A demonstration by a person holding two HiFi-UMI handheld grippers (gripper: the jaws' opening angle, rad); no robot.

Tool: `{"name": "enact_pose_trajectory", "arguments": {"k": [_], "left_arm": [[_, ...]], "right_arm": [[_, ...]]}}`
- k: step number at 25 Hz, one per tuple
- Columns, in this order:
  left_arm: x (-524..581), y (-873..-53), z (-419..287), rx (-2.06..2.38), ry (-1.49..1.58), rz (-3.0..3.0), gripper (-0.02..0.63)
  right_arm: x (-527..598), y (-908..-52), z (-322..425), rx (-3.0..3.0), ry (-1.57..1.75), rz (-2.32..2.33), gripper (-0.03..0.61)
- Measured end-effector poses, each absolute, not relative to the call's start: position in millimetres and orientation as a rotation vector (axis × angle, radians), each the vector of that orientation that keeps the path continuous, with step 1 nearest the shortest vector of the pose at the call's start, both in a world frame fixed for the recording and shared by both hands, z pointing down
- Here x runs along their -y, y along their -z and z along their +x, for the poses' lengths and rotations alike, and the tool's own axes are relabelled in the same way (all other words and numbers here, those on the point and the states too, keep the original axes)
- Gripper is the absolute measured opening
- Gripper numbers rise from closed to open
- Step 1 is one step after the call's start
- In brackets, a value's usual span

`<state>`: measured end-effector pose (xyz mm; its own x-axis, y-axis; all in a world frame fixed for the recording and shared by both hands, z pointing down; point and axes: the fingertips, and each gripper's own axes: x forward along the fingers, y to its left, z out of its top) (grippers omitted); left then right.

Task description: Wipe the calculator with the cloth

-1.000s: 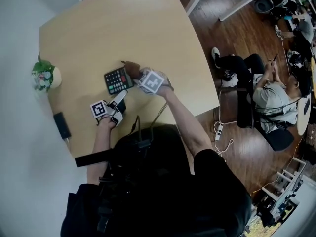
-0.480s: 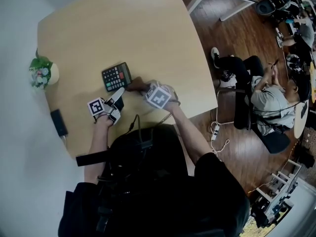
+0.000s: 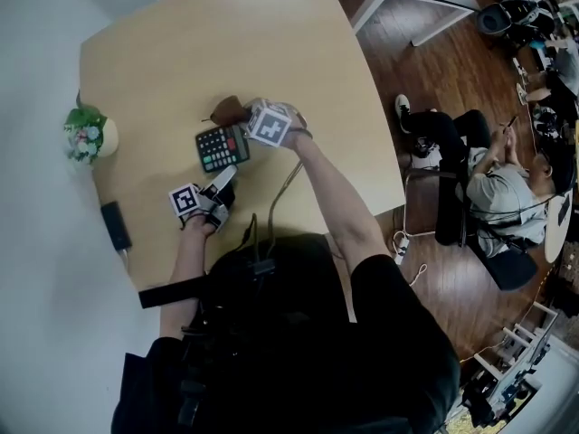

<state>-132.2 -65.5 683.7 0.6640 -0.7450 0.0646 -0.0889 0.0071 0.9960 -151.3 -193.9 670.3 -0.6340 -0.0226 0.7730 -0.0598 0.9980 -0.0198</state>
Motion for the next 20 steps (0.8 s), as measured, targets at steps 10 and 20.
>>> {"name": "enact_pose_trajectory", "arguments": {"k": [10, 20], "left_arm": [[65.8, -683.0, -133.0, 0.722, 0.598, 1.482, 0.221], [66.5, -682.0, -135.2, 0.722, 0.610, 1.482, 0.219]], "right_arm": [[144.6, -667.7, -119.3, 2.257, -0.125, 0.032, 0.055], [50.3, -684.6, -78.6, 2.245, -0.273, 0.008, 0.057]]}}
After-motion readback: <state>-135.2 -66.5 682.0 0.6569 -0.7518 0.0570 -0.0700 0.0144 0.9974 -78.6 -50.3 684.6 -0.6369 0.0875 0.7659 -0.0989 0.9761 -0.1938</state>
